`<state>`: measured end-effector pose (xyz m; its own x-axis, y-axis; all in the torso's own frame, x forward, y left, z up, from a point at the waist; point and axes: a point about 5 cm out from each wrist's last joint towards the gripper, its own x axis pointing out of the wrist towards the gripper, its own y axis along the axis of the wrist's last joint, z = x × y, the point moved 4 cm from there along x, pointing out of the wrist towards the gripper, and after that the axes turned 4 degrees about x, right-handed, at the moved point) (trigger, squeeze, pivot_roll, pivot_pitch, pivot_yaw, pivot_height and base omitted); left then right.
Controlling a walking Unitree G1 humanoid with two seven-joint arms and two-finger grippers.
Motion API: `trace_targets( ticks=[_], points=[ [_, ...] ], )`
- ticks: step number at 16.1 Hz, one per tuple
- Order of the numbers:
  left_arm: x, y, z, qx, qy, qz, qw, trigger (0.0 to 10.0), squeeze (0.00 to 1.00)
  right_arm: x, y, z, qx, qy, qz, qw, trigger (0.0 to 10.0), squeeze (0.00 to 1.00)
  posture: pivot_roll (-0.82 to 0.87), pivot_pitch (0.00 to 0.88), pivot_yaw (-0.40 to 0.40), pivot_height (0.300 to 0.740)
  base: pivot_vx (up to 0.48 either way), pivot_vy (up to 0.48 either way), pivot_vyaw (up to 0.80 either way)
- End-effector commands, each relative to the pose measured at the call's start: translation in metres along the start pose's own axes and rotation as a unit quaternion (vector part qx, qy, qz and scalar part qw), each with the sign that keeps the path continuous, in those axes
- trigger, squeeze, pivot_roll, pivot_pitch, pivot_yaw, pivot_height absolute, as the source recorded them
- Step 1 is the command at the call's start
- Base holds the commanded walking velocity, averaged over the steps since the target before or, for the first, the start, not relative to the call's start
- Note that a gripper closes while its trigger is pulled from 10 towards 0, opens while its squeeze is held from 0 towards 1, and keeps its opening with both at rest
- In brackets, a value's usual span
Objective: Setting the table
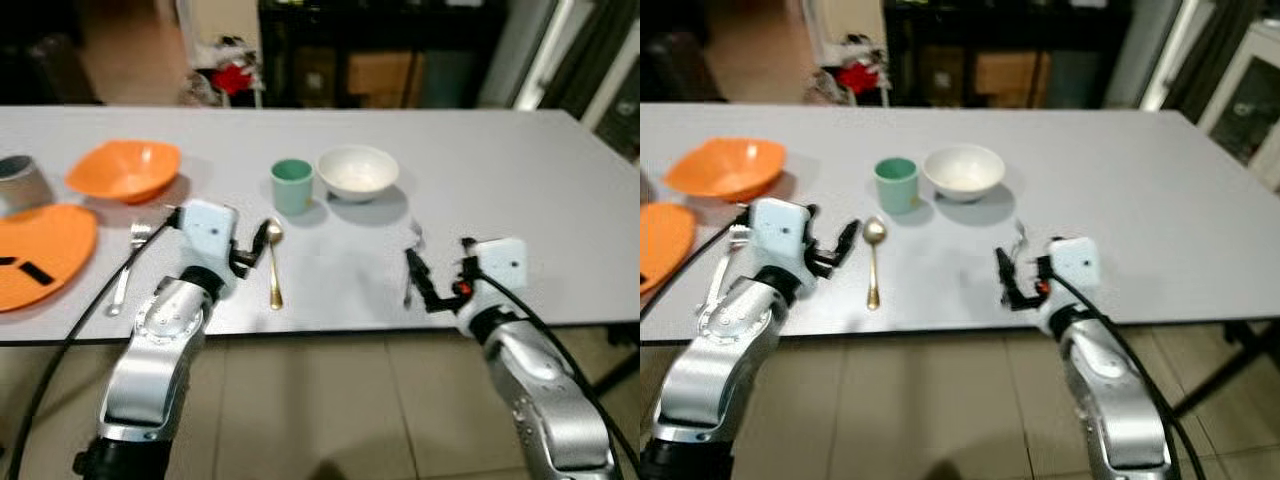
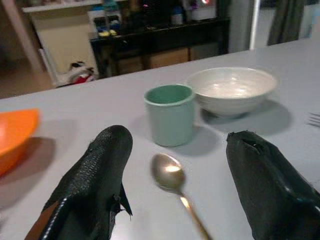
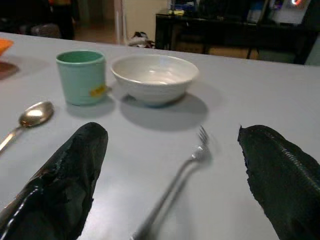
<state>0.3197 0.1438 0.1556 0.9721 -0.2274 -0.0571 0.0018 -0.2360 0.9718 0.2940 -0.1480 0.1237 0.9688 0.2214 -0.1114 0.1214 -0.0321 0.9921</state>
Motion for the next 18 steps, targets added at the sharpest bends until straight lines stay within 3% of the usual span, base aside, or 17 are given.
trace_targets(
  ticks=[1,12,14,18],
  points=[
    [-0.001,0.002,-0.008,0.008,0.011,0.002,1.000,10.0,0.00,0.004,0.004,-0.007,0.002,0.013,0.002,1.000,10.0,0.00,0.02,0.000,-0.048,0.740,0.251,0.000,0.00],
    [0.001,0.004,-0.003,0.007,-0.009,0.005,1.000,10.0,0.00,0.012,0.000,0.003,-0.003,-0.012,-0.022,1.000,10.0,0.00,0.02,0.000,-0.042,0.740,0.248,0.000,0.00],
    [0.001,0.004,-0.002,0.009,-0.014,0.005,1.000,10.0,0.00,0.010,-0.003,0.005,0.011,-0.017,-0.030,0.999,10.0,0.00,0.01,0.000,-0.038,0.740,0.249,0.000,-0.80],
    [0.001,0.005,-0.002,0.010,-0.015,0.007,1.000,10.0,0.00,0.011,0.000,0.002,0.006,-0.012,-0.022,1.000,10.0,0.00,0.01,0.000,-0.036,0.740,0.253,0.000,0.00]
  ],
)
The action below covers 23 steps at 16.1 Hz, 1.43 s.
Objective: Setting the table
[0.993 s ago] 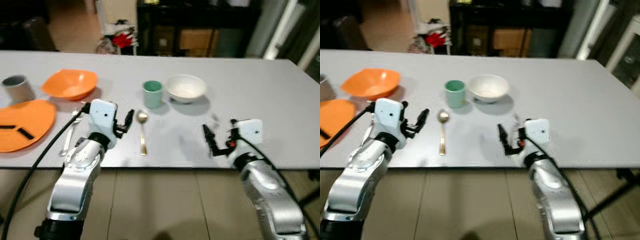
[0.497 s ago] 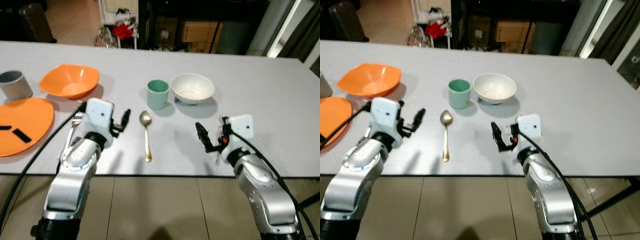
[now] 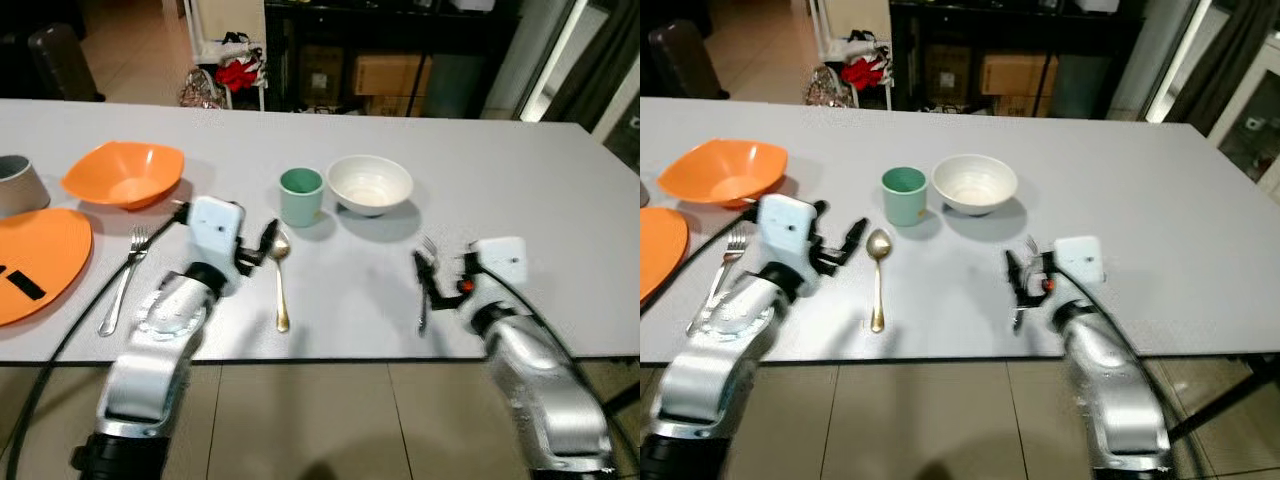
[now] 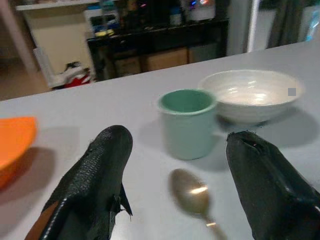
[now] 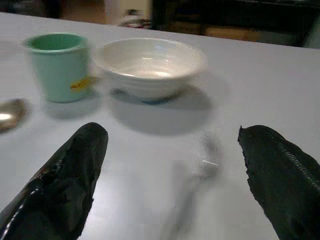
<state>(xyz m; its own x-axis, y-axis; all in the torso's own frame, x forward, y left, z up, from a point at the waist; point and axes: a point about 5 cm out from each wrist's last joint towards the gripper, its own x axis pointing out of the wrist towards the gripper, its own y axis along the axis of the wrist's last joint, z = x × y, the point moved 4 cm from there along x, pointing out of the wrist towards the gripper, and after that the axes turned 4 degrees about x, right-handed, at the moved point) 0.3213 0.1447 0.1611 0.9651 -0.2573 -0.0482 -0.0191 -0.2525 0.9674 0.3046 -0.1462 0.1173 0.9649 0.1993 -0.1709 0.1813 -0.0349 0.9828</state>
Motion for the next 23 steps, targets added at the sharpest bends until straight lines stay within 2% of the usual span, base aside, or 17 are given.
trace_targets(
  ticks=[1,8,10,12,13,14,15,17,18,20,21,22,23],
  points=[
    [0.000,-0.001,-0.001,-0.005,0.001,-0.001,1.000,10.0,0.00,0.000,0.005,0.000,-0.006,0.003,0.007,1.000,10.0,0.00,0.01,0.000,-0.036,0.740,0.281,0.000,0.00],
    [0.000,0.002,-0.001,0.004,-0.005,0.005,1.000,10.0,0.00,0.003,0.002,-0.003,-0.013,0.004,-0.009,1.000,10.0,0.00,0.02,0.000,-0.045,0.740,0.252,0.000,0.00],
    [0.000,0.001,0.004,0.017,-0.029,0.000,0.999,10.0,0.00,0.007,-0.004,0.000,-0.026,-0.017,-0.040,0.999,10.0,0.00,0.02,0.000,-0.045,0.740,0.000,0.000,0.00],
    [0.001,0.004,0.016,0.026,-0.083,0.005,0.996,10.0,0.00,0.013,-0.010,0.006,0.009,-0.031,-0.075,0.997,10.0,0.00,0.02,0.000,-0.046,0.740,0.000,0.000,0.00],
    [0.001,0.006,0.021,0.031,-0.107,0.007,0.994,10.0,0.00,0.015,-0.012,0.011,0.012,-0.045,-0.090,0.995,10.0,0.47,0.02,0.000,-0.048,0.740,0.000,0.000,0.00],
    [0.001,0.006,0.022,0.034,-0.115,0.007,0.993,10.0,0.00,0.015,-0.012,0.012,0.014,-0.049,-0.094,0.994,10.0,0.47,0.02,0.000,-0.048,0.740,0.000,0.000,0.00],
    [0.001,0.007,0.028,0.036,-0.142,0.006,0.989,10.0,0.00,0.017,-0.016,0.015,0.021,-0.052,-0.117,0.992,10.0,1.00,0.02,0.000,-0.048,0.740,0.000,0.000,0.00],
    [0.000,0.007,0.035,0.043,-0.185,0.002,0.982,10.0,0.00,0.021,-0.022,0.017,0.026,-0.051,-0.144,0.988,10.0,1.00,0.02,0.000,-0.046,0.740,0.000,0.000,0.00],
    [-0.003,0.006,0.041,0.055,-0.225,-0.005,0.973,10.0,0.00,0.027,-0.024,0.018,0.030,-0.052,-0.160,0.985,10.0,1.00,0.02,0.000,-0.044,0.740,0.000,0.000,0.00],
    [-0.011,0.002,0.044,0.066,-0.268,-0.016,0.961,10.0,0.00,0.032,-0.023,0.022,0.012,-0.068,-0.186,0.980,10.0,1.00,0.02,0.000,-0.043,0.740,0.000,0.000,0.00],
    [-0.012,0.001,0.043,0.071,-0.274,-0.018,0.959,10.0,0.00,0.034,-0.024,0.024,0.008,-0.076,-0.197,0.977,10.0,0.15,0.02,0.000,-0.043,0.740,0.000,0.000,0.00],
    [-0.012,0.000,0.042,0.077,-0.276,-0.020,0.958,10.0,0.00,0.035,-0.026,0.023,0.019,-0.074,-0.210,0.975,10.0,0.00,0.02,0.000,-0.043,0.740,0.000,0.000,0.00],
    [-0.012,0.000,0.042,0.080,-0.278,-0.022,0.957,10.0,0.00,0.036,-0.030,0.024,0.027,-0.075,-0.223,0.972,7.3,0.00,0.01,0.000,-0.043,0.740,0.000,0.000,0.00]
  ],
)
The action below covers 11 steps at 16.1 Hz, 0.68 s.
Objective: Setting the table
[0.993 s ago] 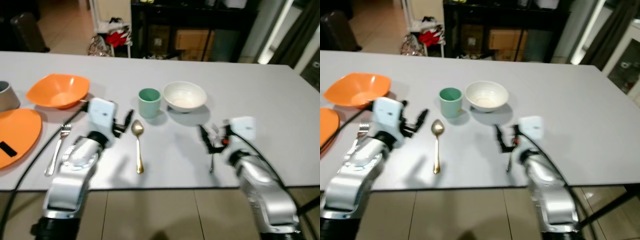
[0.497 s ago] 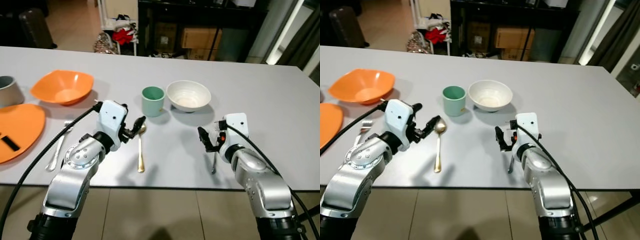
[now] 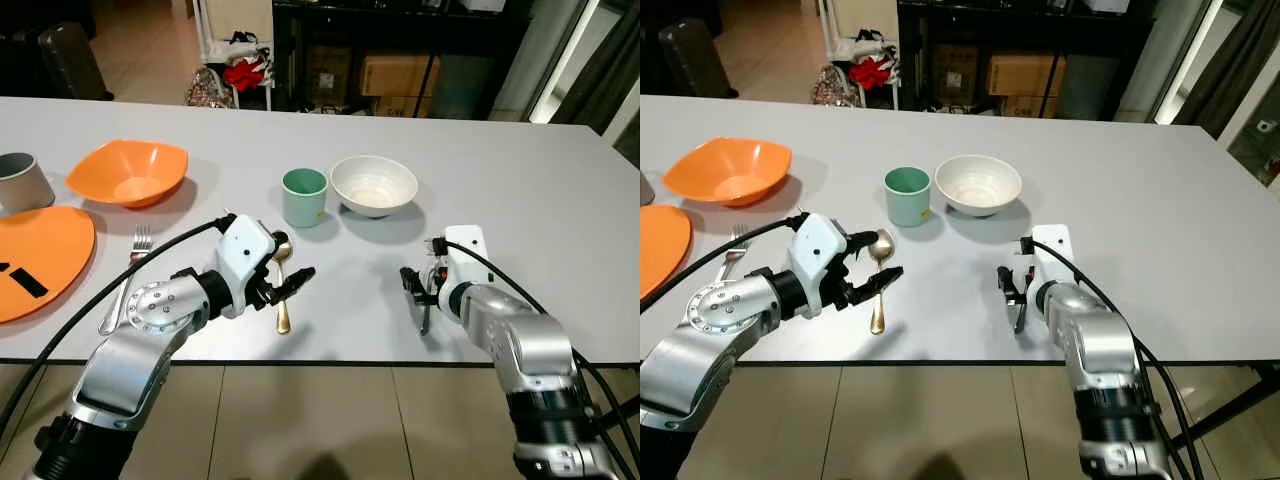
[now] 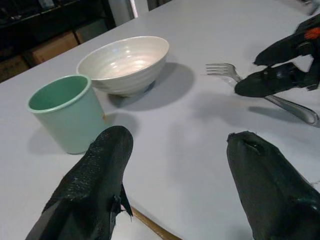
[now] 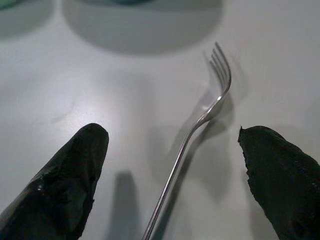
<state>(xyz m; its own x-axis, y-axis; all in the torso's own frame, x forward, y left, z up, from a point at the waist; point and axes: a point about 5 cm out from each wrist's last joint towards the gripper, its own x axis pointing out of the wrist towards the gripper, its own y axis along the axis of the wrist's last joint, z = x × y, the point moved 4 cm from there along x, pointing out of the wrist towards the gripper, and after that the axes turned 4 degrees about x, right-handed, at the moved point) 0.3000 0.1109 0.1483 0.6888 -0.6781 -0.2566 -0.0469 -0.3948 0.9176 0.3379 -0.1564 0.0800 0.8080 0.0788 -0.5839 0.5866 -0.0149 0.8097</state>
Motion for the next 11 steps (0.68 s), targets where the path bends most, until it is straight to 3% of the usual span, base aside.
trace_targets(
  ticks=[1,2,11],
  points=[
    [0.000,0.003,0.002,0.010,-0.008,0.003,1.000,10.0,0.00,0.002,-0.002,0.005,0.009,-0.005,-0.013,1.000,3.8,0.00,0.01,0.000,-0.043,0.740,0.000,0.000,0.00],
    [0.001,0.004,0.003,0.012,-0.011,0.004,1.000,10.0,0.00,0.003,-0.003,0.002,0.018,0.007,-0.014,1.000,0.0,0.00,0.01,0.000,-0.042,0.740,0.000,0.000,0.00],
    [-0.001,0.004,0.003,0.019,-0.018,0.000,1.000,10.0,0.00,0.012,0.003,0.002,0.034,0.014,0.016,0.999,0.0,0.00,0.02,0.000,-0.038,0.740,0.000,0.000,0.00]
  ],
)
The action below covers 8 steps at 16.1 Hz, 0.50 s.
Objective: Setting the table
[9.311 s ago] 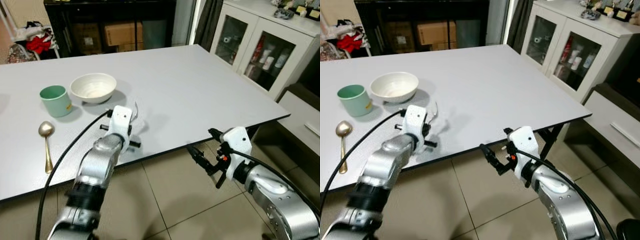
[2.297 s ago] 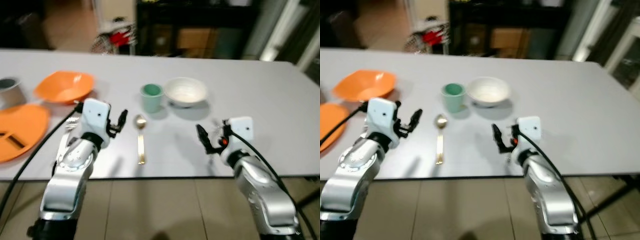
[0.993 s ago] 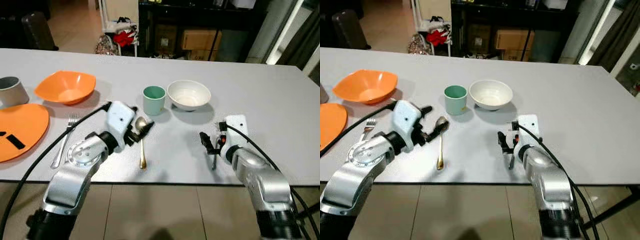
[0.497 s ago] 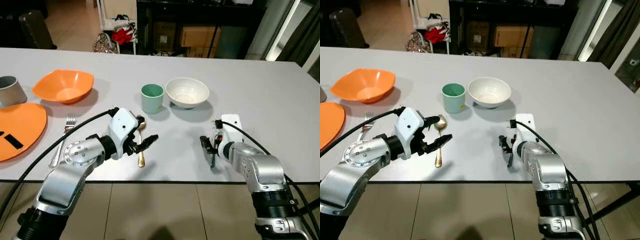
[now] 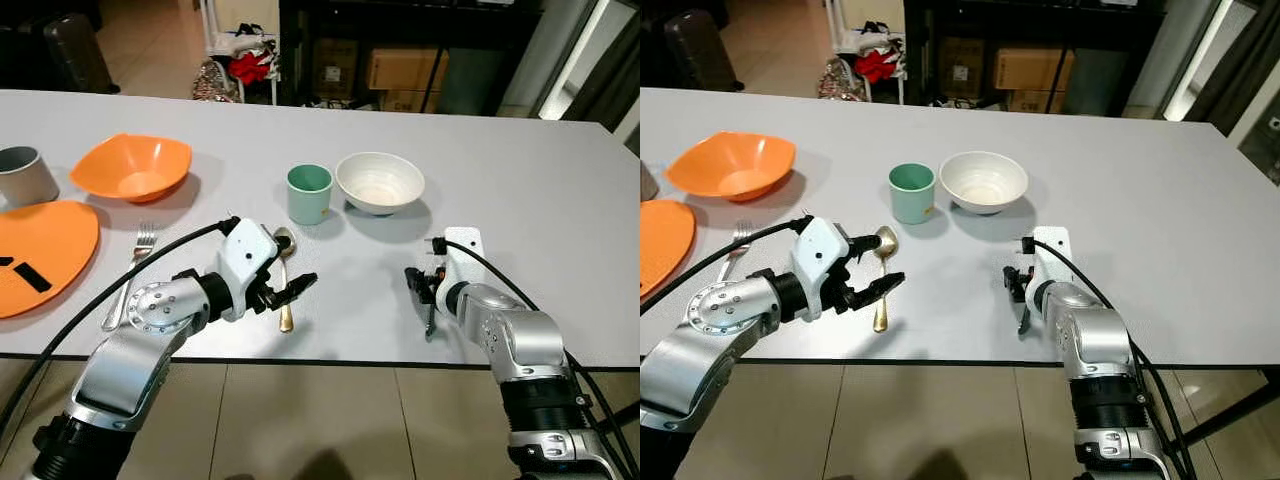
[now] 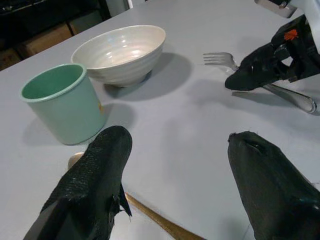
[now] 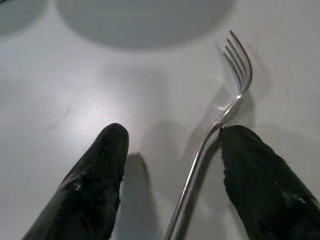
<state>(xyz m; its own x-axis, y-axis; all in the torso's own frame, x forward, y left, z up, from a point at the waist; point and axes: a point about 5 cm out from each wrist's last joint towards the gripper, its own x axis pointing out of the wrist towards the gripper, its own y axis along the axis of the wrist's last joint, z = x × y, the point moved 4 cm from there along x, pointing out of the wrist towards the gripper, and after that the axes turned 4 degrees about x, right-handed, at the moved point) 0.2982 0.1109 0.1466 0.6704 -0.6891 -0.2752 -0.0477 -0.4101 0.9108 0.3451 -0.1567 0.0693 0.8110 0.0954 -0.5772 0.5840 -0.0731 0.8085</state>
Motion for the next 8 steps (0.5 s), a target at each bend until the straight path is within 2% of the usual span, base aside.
trace_targets(
  ticks=[1,8],
  points=[
    [0.0002,0.0061,0.0009,0.013,-0.005,0.006,1.000,10.0,0.00,0.0004,0.0073,-0.0006,0.003,0.008,0.016,1.000,0.0,0.00,0.03,0.000,-0.039,0.740,0.000,0.000,0.00],
    [-0.0009,0.0063,-0.0013,0.017,-0.003,0.004,1.000,10.0,0.00,0.0041,0.0044,-0.0026,-0.007,0.010,0.028,1.000,0.0,0.00,0.03,0.000,-0.036,0.740,0.000,0.000,0.00]
  ],
)
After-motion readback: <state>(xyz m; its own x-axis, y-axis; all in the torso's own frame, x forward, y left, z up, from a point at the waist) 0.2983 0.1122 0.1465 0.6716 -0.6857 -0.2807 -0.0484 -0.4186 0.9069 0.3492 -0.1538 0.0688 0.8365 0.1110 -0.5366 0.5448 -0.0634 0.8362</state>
